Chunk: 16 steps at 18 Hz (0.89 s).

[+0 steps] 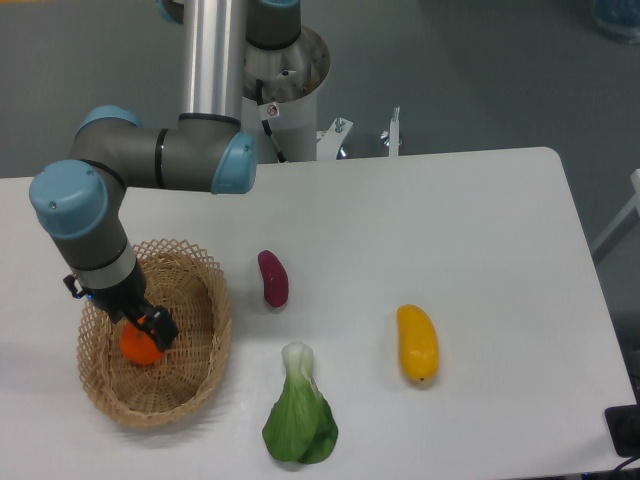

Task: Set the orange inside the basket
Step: 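Open the gripper to release the orange and lift slightly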

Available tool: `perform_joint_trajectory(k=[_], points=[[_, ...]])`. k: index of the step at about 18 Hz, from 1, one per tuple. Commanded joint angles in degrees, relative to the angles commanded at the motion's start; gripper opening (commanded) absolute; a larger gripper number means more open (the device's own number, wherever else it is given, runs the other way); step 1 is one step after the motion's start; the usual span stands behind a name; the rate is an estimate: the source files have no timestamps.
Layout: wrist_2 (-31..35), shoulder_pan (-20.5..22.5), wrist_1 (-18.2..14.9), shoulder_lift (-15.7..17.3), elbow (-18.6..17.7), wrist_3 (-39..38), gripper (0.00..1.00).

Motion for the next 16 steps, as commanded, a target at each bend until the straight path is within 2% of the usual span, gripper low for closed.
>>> perform_joint_trajectory(k=[16], points=[[-0.1, 1.6, -0.2, 2.0, -1.0, 2.5, 1.00]])
